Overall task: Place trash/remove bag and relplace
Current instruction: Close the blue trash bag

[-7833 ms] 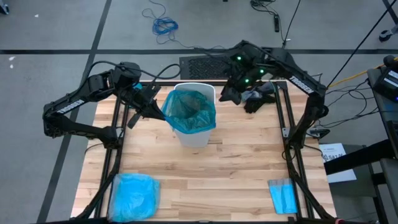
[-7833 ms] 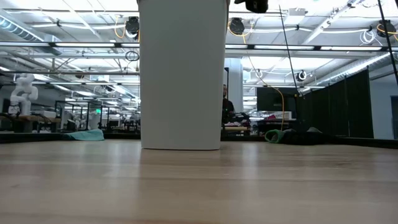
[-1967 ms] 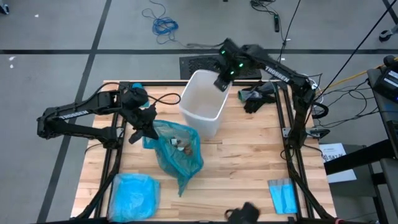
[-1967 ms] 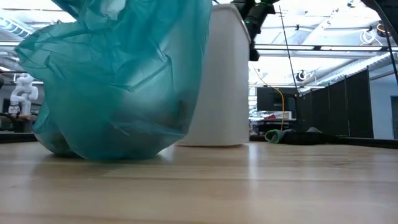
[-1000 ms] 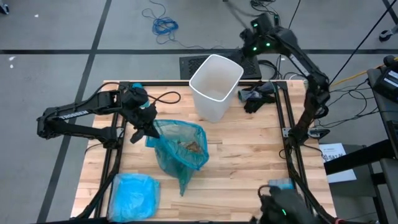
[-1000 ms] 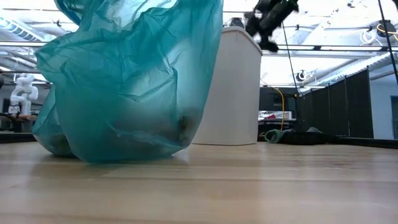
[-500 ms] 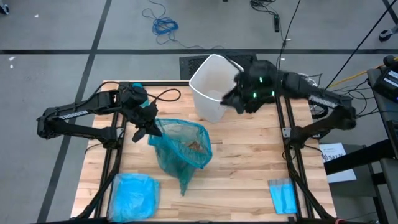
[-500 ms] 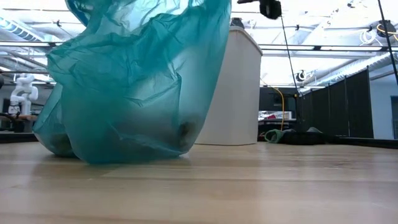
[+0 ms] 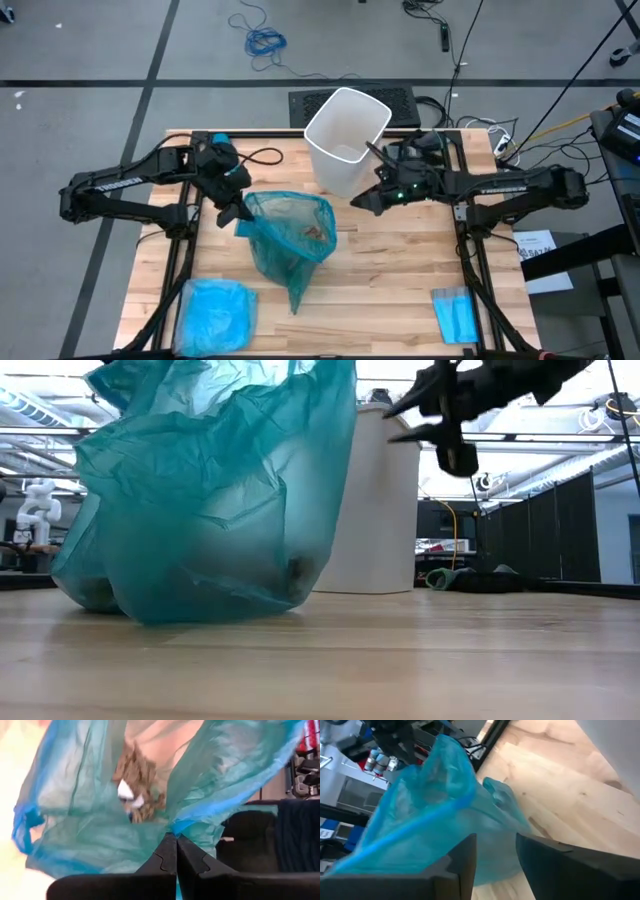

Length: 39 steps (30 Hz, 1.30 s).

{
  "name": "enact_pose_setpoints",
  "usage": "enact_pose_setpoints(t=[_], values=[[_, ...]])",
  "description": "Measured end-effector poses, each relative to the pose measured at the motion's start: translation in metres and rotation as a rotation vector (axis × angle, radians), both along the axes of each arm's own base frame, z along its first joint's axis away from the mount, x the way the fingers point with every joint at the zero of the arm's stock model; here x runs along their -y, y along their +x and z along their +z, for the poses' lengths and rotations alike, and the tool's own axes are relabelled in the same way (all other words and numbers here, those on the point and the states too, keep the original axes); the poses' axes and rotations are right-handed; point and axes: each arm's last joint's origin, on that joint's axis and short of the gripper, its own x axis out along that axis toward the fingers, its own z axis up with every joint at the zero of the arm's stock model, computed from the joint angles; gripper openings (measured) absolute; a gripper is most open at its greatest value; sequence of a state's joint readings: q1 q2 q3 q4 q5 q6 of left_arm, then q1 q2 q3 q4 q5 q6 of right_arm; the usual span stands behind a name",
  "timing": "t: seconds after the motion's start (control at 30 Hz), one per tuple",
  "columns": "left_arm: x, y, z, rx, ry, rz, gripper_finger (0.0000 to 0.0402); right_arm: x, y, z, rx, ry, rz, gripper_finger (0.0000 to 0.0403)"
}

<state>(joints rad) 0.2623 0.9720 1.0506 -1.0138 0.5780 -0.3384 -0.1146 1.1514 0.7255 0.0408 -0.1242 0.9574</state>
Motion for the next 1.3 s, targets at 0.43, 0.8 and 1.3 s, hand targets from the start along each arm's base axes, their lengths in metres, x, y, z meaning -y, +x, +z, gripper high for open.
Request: enact_pose_setpoints(t=[0.43,0.8,1.3], values=[[-0.003,0.005,-0.011,-0.074,0.010,0.100,0.0000,-0.007,0.058,-0.023,0.271,-0.066,0.165,0.0039],[-0.004,0.005,-0.011,-0.084,0.035,0.118,0.0000,-0.021,0.120,-0.018,0.206,-0.127,0.572,0.0001],[-0.005,0.005,-0.012,-0.091,0.050,0.118,0.0000,-0.035,0.151,-0.049,0.104,-0.020,0.591,0.0000]])
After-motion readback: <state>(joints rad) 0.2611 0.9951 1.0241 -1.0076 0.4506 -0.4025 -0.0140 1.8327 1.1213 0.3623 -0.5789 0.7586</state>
